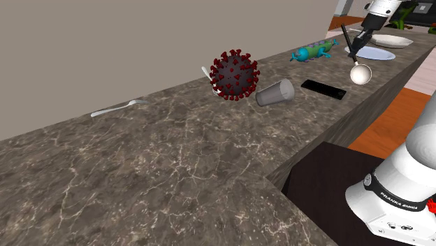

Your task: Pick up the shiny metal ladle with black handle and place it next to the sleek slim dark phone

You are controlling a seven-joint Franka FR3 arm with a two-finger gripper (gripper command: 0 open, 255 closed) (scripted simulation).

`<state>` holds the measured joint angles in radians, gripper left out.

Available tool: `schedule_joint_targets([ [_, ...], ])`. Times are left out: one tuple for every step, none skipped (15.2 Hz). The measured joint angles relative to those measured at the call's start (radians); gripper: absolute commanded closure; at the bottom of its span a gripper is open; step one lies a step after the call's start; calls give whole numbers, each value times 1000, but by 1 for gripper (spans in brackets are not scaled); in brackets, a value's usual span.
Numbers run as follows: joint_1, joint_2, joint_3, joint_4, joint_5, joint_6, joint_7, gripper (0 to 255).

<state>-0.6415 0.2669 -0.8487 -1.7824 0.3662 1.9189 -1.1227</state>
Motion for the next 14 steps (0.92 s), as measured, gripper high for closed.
schedule_joint_targets([
  [-10,14,2,10,11,-2,-11,255],
  [-15,22,4,8,17,3,-18,255],
  [-20,30,7,9,27,11,-26,255],
  [-20,34,11,3,34,24,-31,255],
  [-18,37,14,-4,40,36,-33,255],
  [-17,38,16,-15,44,49,-38,255],
  [-22,50,20,-13,54,55,-44,255],
  [-22,55,24,-24,60,69,-47,255],
  [-23,59,26,-31,65,79,-53,255],
  [-26,64,28,-36,71,87,-58,255],
  [-28,68,30,-44,76,97,-64,255],
  [-31,77,33,-52,84,109,-72,255],
  [-33,85,36,-58,90,118,-76,255],
  [-37,95,40,-60,97,124,-81,255],
])
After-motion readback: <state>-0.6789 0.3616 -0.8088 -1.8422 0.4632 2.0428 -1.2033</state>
